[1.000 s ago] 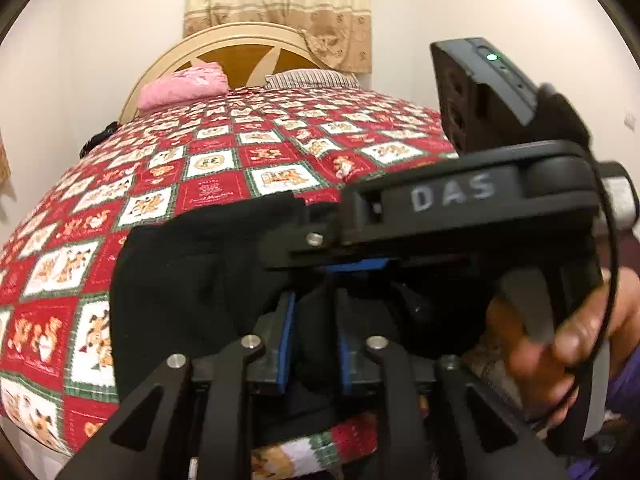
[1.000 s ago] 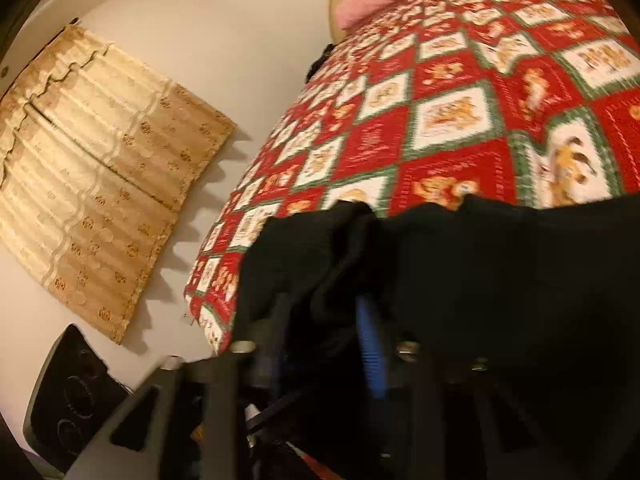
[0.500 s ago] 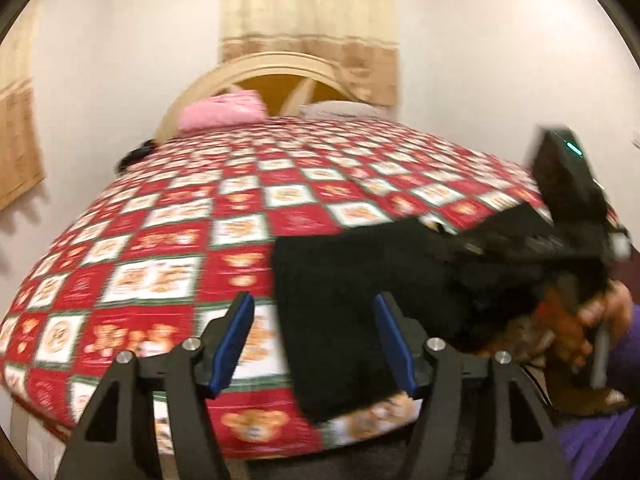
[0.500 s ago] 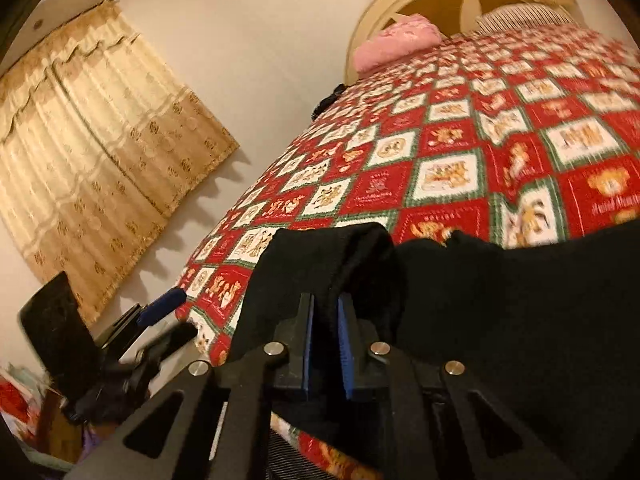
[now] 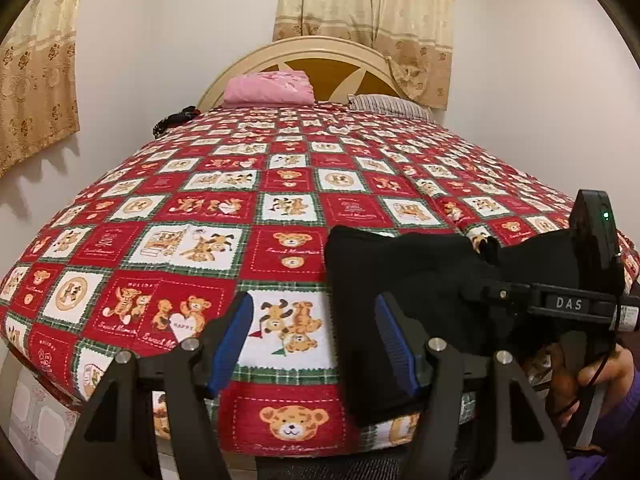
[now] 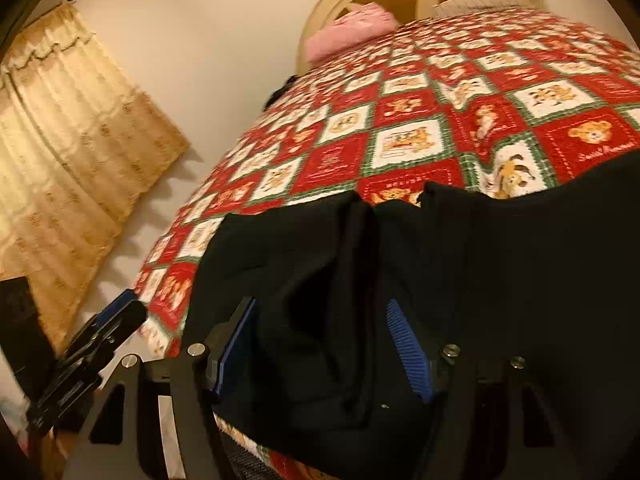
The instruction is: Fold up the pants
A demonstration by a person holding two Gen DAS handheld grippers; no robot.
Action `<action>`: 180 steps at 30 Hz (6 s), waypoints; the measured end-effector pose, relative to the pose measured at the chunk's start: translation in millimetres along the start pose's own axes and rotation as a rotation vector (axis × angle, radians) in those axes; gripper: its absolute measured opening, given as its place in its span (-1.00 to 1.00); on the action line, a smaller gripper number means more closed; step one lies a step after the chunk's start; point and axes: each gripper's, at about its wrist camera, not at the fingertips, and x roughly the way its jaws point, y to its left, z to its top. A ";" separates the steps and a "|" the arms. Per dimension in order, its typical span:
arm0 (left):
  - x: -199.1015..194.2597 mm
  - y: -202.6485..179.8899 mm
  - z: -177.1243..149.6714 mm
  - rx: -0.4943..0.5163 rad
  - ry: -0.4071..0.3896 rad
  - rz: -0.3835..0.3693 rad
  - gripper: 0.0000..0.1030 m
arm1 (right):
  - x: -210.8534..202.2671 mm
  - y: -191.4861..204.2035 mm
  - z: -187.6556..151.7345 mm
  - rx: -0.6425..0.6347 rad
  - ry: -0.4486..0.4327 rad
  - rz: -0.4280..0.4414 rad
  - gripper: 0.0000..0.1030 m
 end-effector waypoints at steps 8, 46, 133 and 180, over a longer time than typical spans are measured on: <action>8.4 14.9 -4.5 -0.083 0.034 0.012 0.28 | -12.7 34.8 -12.3 -0.231 -0.024 -0.069 -0.65; 43.2 -105.9 22.9 0.138 0.099 -0.131 0.36 | -179.1 -152.2 6.7 -0.152 -0.093 -0.367 -0.69; 98.3 -158.5 5.2 -0.095 0.330 -0.056 0.99 | -158.8 -119.6 -27.2 -0.071 -0.252 -0.428 -0.11; 49.4 -18.3 81.0 -0.139 0.002 0.108 -0.60 | -67.1 72.8 58.5 -0.487 -0.388 -0.226 -0.36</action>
